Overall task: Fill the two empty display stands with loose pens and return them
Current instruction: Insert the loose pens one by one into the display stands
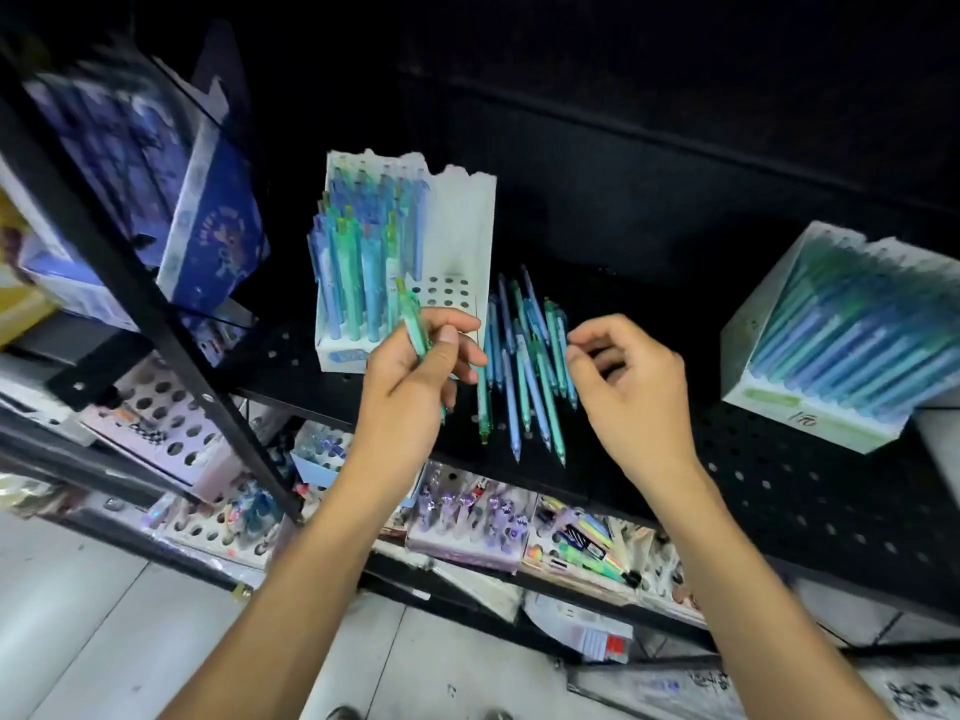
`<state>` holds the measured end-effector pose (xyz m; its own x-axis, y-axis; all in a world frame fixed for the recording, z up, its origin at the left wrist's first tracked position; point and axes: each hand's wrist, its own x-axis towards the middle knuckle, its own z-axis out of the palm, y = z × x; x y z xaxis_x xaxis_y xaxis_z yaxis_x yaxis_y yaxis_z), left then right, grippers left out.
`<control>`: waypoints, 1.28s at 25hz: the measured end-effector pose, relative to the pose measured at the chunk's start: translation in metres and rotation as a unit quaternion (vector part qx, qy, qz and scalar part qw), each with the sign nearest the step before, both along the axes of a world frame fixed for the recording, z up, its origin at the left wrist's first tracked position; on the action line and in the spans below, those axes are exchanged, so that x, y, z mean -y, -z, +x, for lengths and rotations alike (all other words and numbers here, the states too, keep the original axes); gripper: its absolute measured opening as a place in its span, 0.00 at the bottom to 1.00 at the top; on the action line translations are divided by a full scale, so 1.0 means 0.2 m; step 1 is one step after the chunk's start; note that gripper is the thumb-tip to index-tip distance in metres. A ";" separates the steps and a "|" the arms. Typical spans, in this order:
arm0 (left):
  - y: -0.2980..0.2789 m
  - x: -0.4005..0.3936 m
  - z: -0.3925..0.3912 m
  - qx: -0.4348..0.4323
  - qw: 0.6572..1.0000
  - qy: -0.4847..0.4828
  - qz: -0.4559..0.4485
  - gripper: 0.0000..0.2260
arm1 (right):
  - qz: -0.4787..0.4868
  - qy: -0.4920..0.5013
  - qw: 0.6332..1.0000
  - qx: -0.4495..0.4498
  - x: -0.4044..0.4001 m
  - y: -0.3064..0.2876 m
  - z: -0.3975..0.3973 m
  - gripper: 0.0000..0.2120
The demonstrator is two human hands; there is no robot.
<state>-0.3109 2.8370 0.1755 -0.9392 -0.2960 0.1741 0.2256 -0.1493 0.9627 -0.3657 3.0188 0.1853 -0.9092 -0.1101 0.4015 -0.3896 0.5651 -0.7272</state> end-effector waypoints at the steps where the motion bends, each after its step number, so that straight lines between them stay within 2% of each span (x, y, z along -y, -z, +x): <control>1: 0.02 0.00 0.01 0.005 1.000 0.005 0.009 0.12 | 0.009 0.006 1.000 0.003 -0.03 0.02 0.04 0.03; 5: 0.04 -0.03 0.13 -0.015 1.000 -0.001 0.026 0.11 | 0.042 0.026 0.999 0.010 -0.18 0.11 0.23 0.02; 9: 0.06 -0.12 0.39 -0.038 0.999 -0.024 0.013 0.11 | 0.026 0.004 1.000 -0.012 -0.33 0.17 0.42 0.02; 11: 0.16 -0.23 0.56 -0.013 0.999 -0.051 -0.005 0.12 | 0.016 -0.018 0.999 -0.032 -0.43 0.22 0.53 0.03; 14: 0.39 -0.44 0.81 0.057 0.992 -0.109 0.022 0.11 | 0.011 -0.053 0.996 -0.066 -0.59 0.32 0.69 0.03; 18: 0.68 -0.73 1.03 0.181 0.972 -0.140 0.048 0.10 | -0.013 -0.075 0.996 -0.036 -0.82 0.53 0.91 0.03; 21: 0.88 -0.94 1.13 0.270 0.957 -0.099 0.047 0.09 | 0.007 -0.032 0.999 0.021 -1.02 0.79 1.09 0.07; 25: 1.18 -1.15 1.17 0.352 0.935 0.006 0.042 0.04 | 0.060 0.065 0.990 0.109 -1.27 1.17 1.39 0.16; 28: 1.39 -1.33 1.19 0.396 0.913 0.092 0.034 0.04 | 0.092 0.162 0.964 0.190 -1.41 1.43 1.70 0.21; 32: 1.59 -1.60 1.27 0.443 0.874 0.199 -0.004 0.10 | 0.115 0.259 0.908 0.308 -1.60 1.66 2.11 0.28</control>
<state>-0.0570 3.1566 -0.1426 -0.7354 0.0837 -0.6725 -0.6767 -0.0381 0.7353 0.0565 3.3380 -0.1459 -0.9073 0.3796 -0.1807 0.4126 0.7216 -0.5560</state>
